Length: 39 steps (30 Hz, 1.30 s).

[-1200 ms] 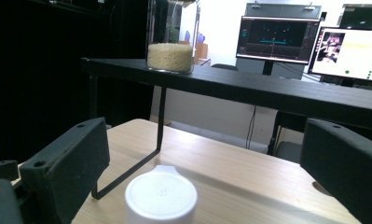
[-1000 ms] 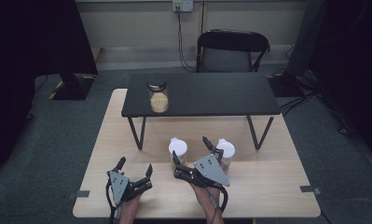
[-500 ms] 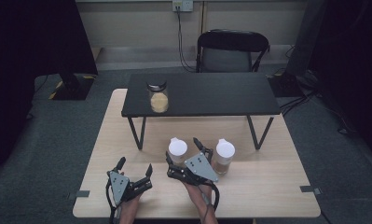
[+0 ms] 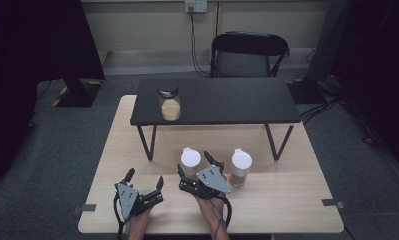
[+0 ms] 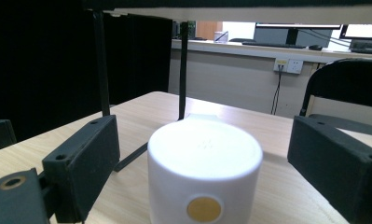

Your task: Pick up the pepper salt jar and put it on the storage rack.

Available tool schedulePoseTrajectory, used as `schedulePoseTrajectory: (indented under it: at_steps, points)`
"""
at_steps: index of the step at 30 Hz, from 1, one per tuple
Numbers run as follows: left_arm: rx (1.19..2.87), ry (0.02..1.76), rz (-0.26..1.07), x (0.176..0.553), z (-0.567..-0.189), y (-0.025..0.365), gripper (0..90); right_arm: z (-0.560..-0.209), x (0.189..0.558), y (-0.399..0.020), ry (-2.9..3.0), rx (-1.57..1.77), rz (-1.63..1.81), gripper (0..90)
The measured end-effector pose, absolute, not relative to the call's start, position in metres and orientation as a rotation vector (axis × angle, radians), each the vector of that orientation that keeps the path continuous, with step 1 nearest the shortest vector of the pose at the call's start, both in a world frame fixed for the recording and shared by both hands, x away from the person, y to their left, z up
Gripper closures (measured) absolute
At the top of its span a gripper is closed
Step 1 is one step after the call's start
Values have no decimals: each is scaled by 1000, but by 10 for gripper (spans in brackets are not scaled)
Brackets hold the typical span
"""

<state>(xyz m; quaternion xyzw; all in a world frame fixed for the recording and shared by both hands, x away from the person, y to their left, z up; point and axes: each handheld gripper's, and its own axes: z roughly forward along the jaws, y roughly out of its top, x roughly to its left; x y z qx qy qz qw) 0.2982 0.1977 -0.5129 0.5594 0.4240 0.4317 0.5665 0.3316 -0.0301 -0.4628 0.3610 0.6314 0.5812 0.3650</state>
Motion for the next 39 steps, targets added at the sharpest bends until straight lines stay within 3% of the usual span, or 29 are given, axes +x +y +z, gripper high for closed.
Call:
schedulePoseTrajectory:
  at_steps: [34, 39]
  points:
    - [1313, 1001, 1019, 298, -513, 198, 15, -492, 348, -32, 1697, 1006, 1515, 214]
    - [1313, 1001, 1019, 298, -513, 198, 15, -493, 348, -31, 1713, 992, 1506, 269]
